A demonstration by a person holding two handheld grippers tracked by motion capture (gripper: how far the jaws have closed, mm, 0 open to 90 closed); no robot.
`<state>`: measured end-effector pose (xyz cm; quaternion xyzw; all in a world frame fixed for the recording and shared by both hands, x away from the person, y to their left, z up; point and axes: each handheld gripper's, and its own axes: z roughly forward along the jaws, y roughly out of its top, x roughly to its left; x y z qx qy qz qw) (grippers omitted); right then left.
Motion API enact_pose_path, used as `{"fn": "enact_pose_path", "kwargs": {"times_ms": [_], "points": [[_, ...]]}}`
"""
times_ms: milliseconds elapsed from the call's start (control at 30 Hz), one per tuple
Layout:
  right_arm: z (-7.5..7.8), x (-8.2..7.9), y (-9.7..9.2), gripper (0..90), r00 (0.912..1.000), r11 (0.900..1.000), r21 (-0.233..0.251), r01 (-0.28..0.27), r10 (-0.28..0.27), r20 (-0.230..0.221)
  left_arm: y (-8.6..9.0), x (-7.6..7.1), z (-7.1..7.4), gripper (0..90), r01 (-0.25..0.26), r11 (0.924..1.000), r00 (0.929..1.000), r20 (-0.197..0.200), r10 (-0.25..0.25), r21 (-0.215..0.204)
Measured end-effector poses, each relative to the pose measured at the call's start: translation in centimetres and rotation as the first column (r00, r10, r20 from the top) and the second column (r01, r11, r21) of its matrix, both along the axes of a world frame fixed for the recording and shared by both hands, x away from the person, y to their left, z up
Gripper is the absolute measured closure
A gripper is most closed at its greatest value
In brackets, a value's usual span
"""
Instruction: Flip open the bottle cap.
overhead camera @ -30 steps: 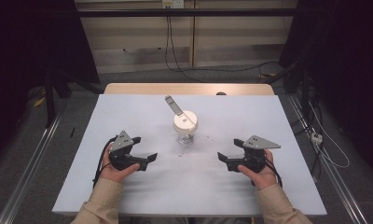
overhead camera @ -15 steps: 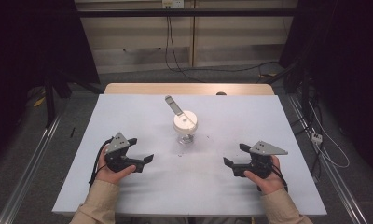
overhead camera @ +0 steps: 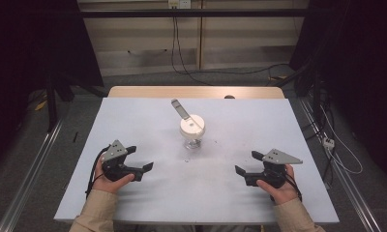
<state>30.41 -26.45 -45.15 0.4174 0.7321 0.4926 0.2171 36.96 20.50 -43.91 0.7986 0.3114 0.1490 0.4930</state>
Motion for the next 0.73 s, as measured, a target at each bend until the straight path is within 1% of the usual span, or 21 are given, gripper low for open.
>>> {"fn": "enact_pose_path", "kwargs": {"times_ms": [33,133,200,267,467,533,700,733], "points": [[0.0,0.0,-0.1,13.1,1.0,1.0,0.0,0.0,0.0,0.002,0.1,-0.1,0.0,7.1,-0.003,1.0,1.0,-0.003,0.003,-0.005],[0.0,-0.1,-0.3,13.1,1.0,1.0,-0.001,0.005,-0.005,0.003,0.4,-0.2,-0.1,7.2,-0.004,1.0,1.0,-0.005,0.004,-0.002],[0.0,-0.2,-0.4,13.1,1.0,1.0,-0.002,0.009,-0.009,0.003,0.6,-0.2,-0.2,7.2,-0.004,1.0,1.0,-0.004,0.004,0.007],[-0.1,-0.2,-0.5,13.1,0.9999,0.9999,-0.002,0.011,-0.011,0.002,0.8,-0.4,-0.3,7.2,-0.006,1.0,0.9999,-0.008,0.006,0.001],[-0.1,-0.2,-0.4,13.1,0.9999,0.9999,-0.001,0.015,-0.015,0.002,1.6,-0.6,-0.6,7.2,-0.022,0.9997,0.9995,-0.021,0.022,0.003],[-0.1,-0.2,-0.4,13.1,0.9999,0.9999,-0.004,0.012,-0.012,0.0,1.7,-0.6,-0.6,7.3,-0.02,0.9997,0.9997,-0.016,0.02,0.012],[-0.2,-0.1,-0.5,13.1,0.9998,0.9998,-0.007,0.019,-0.019,0.001,1.6,-0.6,-0.6,7.2,-0.022,0.9997,0.9996,-0.017,0.022,0.01],[-0.2,0.0,-0.5,13.1,0.9998,0.9998,-0.008,0.02,-0.02,-0.001,1.6,-0.6,-0.6,7.2,-0.024,0.9996,0.9996,-0.012,0.024,0.012]]}}
